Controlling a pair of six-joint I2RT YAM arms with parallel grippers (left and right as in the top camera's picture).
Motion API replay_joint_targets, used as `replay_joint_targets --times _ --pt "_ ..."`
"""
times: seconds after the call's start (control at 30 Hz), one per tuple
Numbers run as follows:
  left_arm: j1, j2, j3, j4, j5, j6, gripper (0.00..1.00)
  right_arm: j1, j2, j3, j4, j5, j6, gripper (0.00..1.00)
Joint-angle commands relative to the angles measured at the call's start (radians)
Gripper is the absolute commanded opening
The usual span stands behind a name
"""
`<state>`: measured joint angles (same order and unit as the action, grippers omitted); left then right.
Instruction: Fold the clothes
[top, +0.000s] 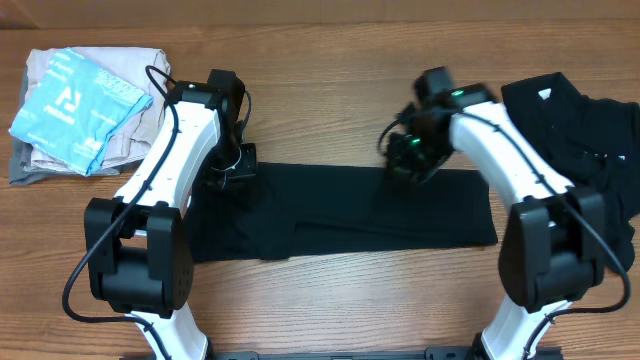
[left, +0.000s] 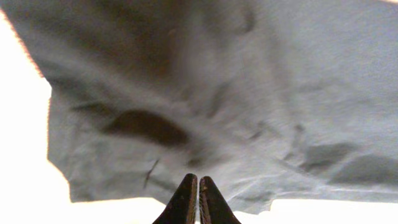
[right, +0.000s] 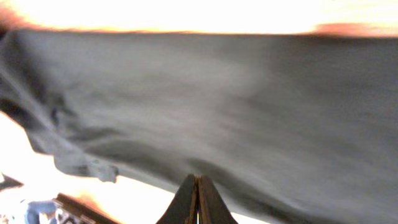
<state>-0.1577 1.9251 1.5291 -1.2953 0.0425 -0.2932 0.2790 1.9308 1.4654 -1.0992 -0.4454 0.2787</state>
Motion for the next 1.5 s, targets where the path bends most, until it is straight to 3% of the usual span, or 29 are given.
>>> replay_joint_targets --times 0.0,0.4,0.7,0.97,1.33,1.47 --pt "0.031 0.001 0.009 -0.023 -0.085 -0.049 0.07 0.078 -0.004 -0.058 0.082 -0.044 0.064 0.04" --pt "0.138 0.001 -0.101 0.079 0.018 -0.039 0.04 0.178 0.002 -0.139 0.306 0.025 0.145 0.04" --pt "0.139 0.001 -0.108 0.019 0.029 -0.011 0.04 0.214 0.024 -0.155 0.341 0.018 0.168 0.04" --pt "0.152 0.001 -0.119 -0.083 0.249 0.169 0.04 0.263 0.024 -0.165 0.372 0.076 0.167 0.04" --pt "0.154 0.001 -0.272 0.045 0.207 0.174 0.09 0.268 0.024 -0.171 0.368 0.112 0.163 0.04" --pt "0.165 0.001 -0.275 0.070 0.167 0.167 0.17 0.268 0.024 -0.171 0.365 0.112 0.164 0.04"
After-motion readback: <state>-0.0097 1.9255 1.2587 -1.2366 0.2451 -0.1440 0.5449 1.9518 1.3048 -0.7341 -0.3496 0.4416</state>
